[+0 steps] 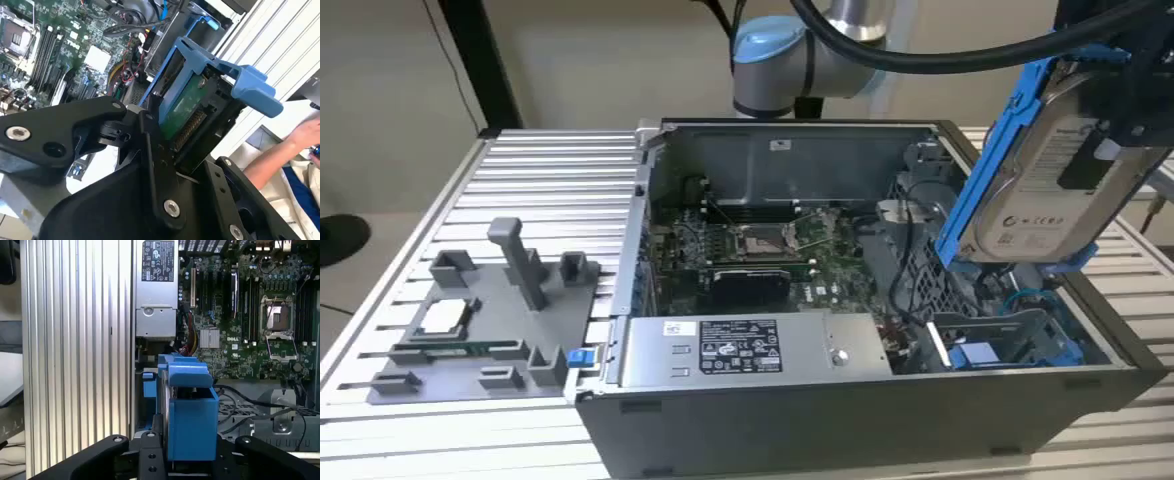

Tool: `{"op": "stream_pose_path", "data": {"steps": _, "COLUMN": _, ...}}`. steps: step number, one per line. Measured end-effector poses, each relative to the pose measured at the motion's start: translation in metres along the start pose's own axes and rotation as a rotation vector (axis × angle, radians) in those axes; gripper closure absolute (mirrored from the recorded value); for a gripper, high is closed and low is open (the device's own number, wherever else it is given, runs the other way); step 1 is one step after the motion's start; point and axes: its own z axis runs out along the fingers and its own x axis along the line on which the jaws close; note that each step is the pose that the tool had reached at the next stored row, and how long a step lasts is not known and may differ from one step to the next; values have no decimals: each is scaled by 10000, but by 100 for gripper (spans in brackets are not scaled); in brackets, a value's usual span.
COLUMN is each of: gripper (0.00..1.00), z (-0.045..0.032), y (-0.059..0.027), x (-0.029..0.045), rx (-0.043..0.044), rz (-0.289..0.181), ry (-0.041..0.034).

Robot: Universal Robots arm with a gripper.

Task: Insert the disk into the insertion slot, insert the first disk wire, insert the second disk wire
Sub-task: 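Insert the disk into the insertion slot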

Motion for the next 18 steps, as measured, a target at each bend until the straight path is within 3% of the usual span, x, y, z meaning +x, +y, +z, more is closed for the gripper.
{"op": "stream_pose_path", "data": {"steps": 13, "gripper": 100, "z": -1, "y": 0, "x": 3, "rx": 0, "rz": 0, "ry": 3}}
{"op": "stream_pose_path", "data": {"steps": 18, "gripper": 100, "z": 5, "y": -2, "x": 52, "rx": 0, "rz": 0, "ry": 0}}
